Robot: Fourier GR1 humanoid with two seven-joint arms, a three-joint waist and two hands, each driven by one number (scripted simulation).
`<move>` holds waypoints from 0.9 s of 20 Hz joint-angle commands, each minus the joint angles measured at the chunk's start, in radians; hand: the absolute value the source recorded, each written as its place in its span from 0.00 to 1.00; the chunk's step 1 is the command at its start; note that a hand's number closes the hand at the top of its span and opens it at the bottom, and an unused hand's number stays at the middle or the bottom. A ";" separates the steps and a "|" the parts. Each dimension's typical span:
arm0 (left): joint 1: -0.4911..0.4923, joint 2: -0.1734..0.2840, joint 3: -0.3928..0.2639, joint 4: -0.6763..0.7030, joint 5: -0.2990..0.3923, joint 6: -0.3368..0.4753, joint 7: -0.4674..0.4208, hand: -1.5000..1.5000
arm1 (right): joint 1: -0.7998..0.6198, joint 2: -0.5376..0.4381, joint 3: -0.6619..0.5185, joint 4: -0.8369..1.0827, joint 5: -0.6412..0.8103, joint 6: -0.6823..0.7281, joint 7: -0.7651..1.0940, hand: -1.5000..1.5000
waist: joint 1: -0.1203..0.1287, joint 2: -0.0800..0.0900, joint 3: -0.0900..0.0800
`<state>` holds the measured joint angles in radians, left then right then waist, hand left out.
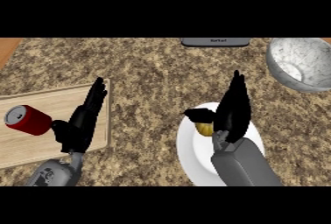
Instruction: Pick the squash from the plate and place it in the bowl
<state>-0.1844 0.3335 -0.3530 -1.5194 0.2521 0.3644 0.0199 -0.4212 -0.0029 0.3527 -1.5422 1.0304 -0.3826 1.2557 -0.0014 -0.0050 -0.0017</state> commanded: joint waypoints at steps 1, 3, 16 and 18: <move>-0.033 -0.038 -0.015 0.030 -0.025 0.005 -0.001 0.50 | 0.011 0.003 0.060 -0.016 -0.025 0.041 0.232 0.00 | -0.001 0.003 0.001; -0.026 0.003 0.043 0.046 0.022 -0.052 -0.009 0.50 | -0.010 0.003 0.038 -0.049 -0.045 0.038 0.232 0.00 | 0.000 0.003 0.000; 0.004 -0.035 0.014 -0.003 -0.040 -0.025 0.017 0.50 | 0.028 0.003 0.082 -0.150 -0.029 -0.065 0.231 0.00 | 0.010 0.002 0.001; -0.015 -0.018 0.080 0.091 0.001 -0.087 -0.049 0.50 | 0.089 0.003 0.108 -0.149 -0.018 -0.133 0.186 0.00 | 0.000 0.006 0.001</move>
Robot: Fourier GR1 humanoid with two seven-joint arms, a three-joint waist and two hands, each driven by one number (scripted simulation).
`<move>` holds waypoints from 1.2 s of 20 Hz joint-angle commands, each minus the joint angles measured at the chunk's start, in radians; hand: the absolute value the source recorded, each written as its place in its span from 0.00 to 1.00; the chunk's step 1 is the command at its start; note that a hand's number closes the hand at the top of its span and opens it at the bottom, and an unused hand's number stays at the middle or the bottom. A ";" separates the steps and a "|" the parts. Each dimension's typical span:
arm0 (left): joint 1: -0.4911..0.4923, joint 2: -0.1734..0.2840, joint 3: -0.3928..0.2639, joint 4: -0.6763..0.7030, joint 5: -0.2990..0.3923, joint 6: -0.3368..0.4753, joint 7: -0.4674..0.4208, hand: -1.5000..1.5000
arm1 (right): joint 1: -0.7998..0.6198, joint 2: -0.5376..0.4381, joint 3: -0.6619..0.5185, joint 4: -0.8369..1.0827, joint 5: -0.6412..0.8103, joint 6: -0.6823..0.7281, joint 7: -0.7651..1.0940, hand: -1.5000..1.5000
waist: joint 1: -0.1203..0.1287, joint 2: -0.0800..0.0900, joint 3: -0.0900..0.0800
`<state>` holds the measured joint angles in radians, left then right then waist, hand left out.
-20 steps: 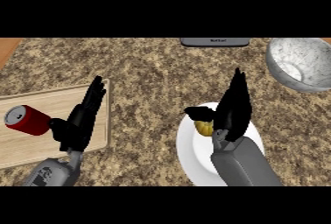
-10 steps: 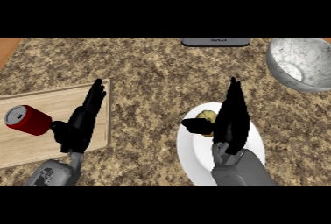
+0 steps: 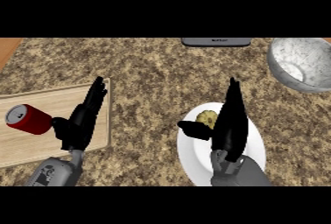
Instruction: Pick the squash from the plate and place it in the bowl
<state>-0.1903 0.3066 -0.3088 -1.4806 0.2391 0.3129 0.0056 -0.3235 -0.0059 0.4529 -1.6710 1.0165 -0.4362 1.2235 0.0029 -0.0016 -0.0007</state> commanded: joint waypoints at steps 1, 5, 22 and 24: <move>0.012 -0.020 -0.011 0.009 -0.013 -0.003 -0.013 0.50 | -0.007 0.006 0.036 -0.016 0.014 -0.119 0.246 0.00 | 0.002 0.000 0.000; 0.022 0.017 0.006 -0.032 -0.014 -0.024 0.004 0.50 | 0.029 0.006 0.046 0.003 -0.015 -0.169 0.230 0.00 | 0.008 0.000 0.000; 0.000 0.006 0.054 -0.063 -0.024 -0.045 0.067 0.50 | 0.123 0.006 0.035 0.185 0.001 -0.257 0.164 0.00 | 0.006 -0.001 0.000; 0.005 -0.052 0.037 0.012 -0.062 -0.013 -0.009 0.50 | 0.163 0.006 -0.031 0.202 -0.045 -0.221 0.080 0.00 | -0.006 0.002 0.000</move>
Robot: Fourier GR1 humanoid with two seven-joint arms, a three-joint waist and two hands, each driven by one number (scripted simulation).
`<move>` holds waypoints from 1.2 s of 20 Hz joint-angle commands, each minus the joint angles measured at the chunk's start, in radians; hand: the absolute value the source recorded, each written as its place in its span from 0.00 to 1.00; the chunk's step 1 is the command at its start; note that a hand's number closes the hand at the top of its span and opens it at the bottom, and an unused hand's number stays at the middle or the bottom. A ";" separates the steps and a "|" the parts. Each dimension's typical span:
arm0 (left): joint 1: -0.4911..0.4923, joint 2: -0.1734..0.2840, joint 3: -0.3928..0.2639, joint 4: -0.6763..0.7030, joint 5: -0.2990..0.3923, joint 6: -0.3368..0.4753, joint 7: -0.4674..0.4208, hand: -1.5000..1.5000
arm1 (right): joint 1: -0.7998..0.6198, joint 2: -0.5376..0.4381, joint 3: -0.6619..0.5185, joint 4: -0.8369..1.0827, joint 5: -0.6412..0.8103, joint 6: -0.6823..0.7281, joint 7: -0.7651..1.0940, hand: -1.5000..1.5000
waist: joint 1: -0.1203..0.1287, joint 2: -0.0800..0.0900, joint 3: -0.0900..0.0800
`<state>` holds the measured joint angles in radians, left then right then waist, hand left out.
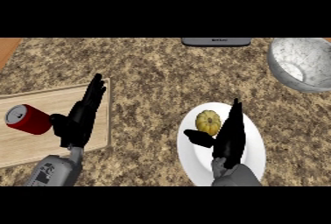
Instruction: Pick the squash from the plate and place it in the bowl
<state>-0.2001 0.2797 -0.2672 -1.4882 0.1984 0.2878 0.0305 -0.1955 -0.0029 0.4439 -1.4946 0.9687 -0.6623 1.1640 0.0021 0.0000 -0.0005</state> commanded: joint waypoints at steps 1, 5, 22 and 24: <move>0.036 0.005 -0.006 -0.041 -0.009 -0.019 0.026 0.50 | -0.002 0.003 -0.002 -0.014 0.029 0.031 0.190 0.00 | 0.000 -0.002 0.000; -0.006 0.001 0.045 0.040 -0.009 -0.047 -0.036 0.50 | -0.082 0.003 -0.039 0.122 -0.068 0.026 0.125 0.00 | 0.002 0.002 0.000; 0.056 -0.076 0.055 -0.020 -0.090 -0.061 -0.011 0.50 | -0.165 0.002 0.118 0.204 -0.173 0.022 0.013 1.00 | 0.000 0.000 0.000; 0.053 -0.059 0.054 -0.042 -0.065 -0.062 0.022 0.50 | -0.125 -0.071 0.106 0.107 -0.399 0.123 -0.335 1.00 | 0.003 0.001 0.002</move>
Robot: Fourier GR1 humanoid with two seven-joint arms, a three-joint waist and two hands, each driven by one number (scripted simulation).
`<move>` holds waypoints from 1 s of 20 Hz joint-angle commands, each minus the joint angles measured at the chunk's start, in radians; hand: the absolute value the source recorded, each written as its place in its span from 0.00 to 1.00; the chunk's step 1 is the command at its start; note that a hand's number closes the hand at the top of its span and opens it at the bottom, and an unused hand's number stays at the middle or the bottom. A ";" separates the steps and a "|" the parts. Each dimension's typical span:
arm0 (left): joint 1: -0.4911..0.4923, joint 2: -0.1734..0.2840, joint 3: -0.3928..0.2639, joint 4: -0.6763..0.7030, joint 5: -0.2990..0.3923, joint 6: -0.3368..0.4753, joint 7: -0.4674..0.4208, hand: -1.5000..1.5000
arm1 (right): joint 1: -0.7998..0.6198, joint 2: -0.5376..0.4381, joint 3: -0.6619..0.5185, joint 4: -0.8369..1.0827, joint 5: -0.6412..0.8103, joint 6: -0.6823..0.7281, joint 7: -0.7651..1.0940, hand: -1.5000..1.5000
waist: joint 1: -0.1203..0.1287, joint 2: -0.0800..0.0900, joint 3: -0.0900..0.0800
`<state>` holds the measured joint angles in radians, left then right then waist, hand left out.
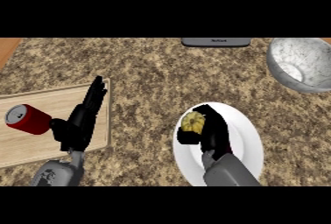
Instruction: Pick the squash from the plate and place it in the bowl
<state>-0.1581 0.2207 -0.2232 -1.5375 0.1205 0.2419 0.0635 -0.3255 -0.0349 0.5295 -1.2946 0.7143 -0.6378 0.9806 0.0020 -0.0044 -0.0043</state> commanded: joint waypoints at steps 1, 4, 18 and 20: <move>-0.003 -0.006 -0.001 -0.002 0.008 -0.014 -0.007 0.50 | 0.017 -0.073 0.049 -0.142 -0.203 0.135 -0.239 1.00 | 0.003 0.006 0.007; -0.007 0.004 0.006 0.002 0.003 -0.010 -0.003 0.50 | 0.009 -0.124 0.131 -0.273 -0.294 0.249 -0.411 1.00 | 0.013 0.005 0.012; 0.029 0.007 0.027 -0.024 -0.003 -0.036 -0.010 0.50 | 0.090 -0.548 -0.306 -0.793 -0.569 0.462 -0.707 1.00 | -0.013 0.001 0.004; -0.002 -0.013 0.036 0.022 -0.013 -0.022 -0.017 0.50 | -0.016 -0.594 -0.418 -0.732 -0.643 0.536 -0.658 1.00 | -0.007 0.004 0.004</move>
<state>-0.1401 0.2240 -0.1955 -1.5480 0.1155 0.2237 0.0653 -0.2648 -0.5510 0.2584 -2.0048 0.1404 -0.1812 0.2624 -0.0116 -0.0032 0.0005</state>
